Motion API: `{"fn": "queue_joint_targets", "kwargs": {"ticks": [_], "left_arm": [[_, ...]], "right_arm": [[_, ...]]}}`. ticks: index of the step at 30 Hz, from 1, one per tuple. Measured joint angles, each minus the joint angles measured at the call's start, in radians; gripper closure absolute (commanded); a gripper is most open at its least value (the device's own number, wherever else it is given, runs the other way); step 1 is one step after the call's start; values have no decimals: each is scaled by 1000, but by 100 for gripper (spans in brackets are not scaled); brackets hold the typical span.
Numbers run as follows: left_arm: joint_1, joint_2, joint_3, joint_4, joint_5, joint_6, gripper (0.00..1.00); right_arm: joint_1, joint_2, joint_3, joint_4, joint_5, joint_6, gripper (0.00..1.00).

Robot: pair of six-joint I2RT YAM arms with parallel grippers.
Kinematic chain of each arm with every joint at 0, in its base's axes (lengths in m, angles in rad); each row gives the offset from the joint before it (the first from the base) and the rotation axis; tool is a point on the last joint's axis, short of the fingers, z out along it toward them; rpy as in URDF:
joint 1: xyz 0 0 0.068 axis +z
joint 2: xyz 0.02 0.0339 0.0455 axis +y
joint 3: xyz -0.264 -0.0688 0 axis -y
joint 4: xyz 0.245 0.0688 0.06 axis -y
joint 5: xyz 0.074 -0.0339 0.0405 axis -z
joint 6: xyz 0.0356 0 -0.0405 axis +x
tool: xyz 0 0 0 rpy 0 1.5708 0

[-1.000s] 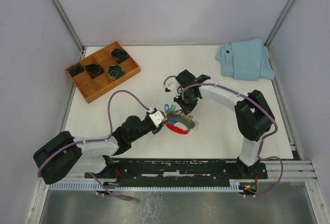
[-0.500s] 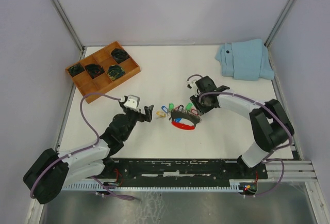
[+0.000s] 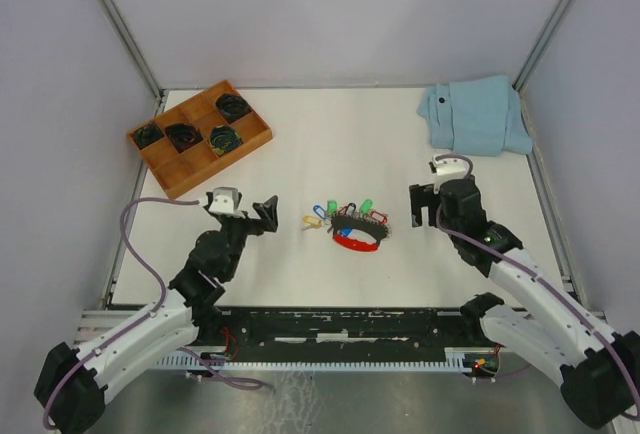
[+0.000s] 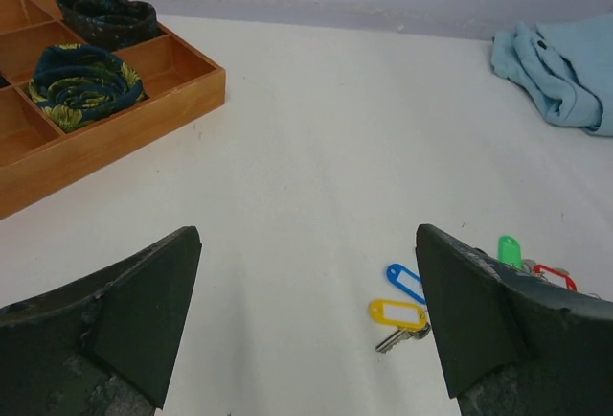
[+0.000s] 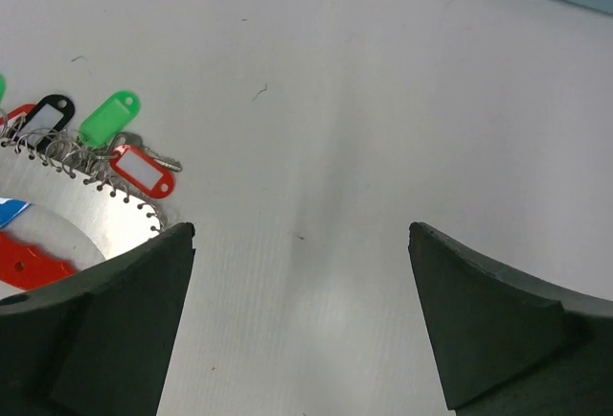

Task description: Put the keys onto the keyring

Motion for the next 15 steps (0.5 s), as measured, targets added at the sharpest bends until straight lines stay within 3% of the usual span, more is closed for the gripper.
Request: {"fn": "queue_joint_targets", "kwargs": {"ticks": [15], "left_arm": [[0,-375,-98,-144,-3,-28,1]], "right_arm": [[0,-566,-297,27,140,110,0]]}}
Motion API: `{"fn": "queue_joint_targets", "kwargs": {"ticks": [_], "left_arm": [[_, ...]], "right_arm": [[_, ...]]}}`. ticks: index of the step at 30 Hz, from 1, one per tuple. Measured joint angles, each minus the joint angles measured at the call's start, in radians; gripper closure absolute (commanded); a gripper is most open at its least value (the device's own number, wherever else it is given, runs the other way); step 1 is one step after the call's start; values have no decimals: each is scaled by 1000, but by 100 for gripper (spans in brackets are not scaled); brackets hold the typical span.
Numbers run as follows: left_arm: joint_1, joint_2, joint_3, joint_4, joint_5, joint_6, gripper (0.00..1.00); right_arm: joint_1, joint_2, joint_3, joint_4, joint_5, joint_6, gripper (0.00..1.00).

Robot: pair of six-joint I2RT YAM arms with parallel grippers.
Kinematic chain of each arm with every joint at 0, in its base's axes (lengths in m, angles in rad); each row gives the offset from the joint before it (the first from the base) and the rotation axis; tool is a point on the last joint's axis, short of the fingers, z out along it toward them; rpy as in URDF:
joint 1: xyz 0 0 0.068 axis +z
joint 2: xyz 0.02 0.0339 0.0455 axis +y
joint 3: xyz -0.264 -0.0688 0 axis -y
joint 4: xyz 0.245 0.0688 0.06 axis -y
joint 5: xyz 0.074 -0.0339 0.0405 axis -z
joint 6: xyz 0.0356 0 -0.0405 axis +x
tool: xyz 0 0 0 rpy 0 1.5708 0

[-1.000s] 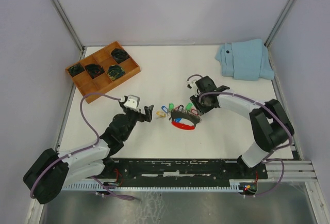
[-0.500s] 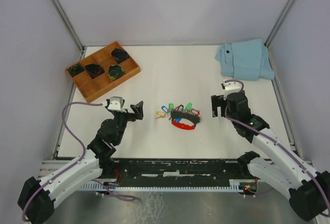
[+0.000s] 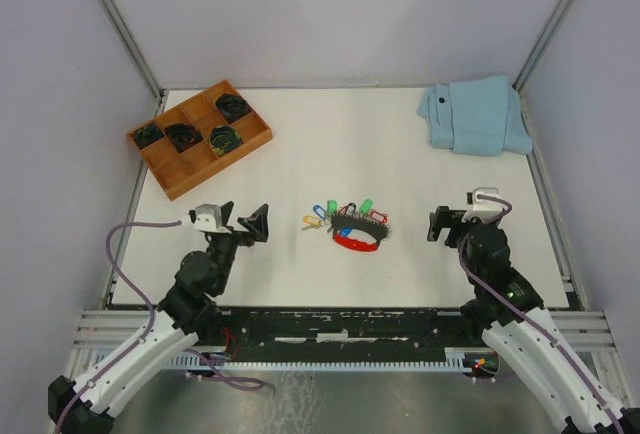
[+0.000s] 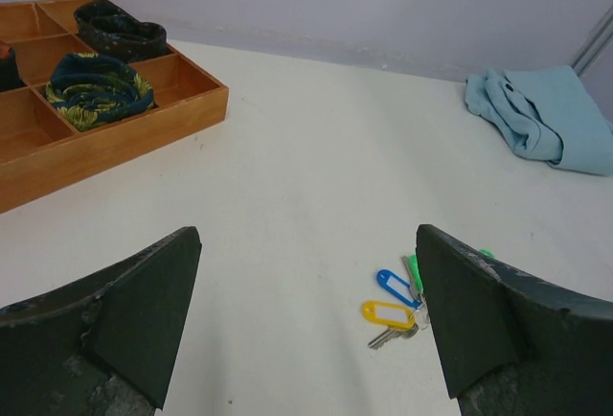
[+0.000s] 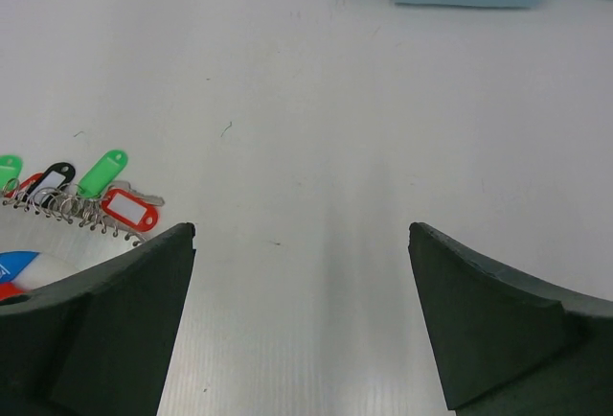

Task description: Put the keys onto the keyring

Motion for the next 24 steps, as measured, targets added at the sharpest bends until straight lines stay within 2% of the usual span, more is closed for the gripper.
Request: {"fn": "queue_joint_targets", "kwargs": {"ticks": [6,15,24], "left_arm": [[0,3,-19,-14,-2,0,1],[0,89,-19,-14,0,0,1],[0,118,-19,-14,3,0,1]], "right_arm": [[0,-15,-43,21,9,6,0],[0,114,-43,54,11,8,0],[0,18,-43,56,10,7,0]]}}
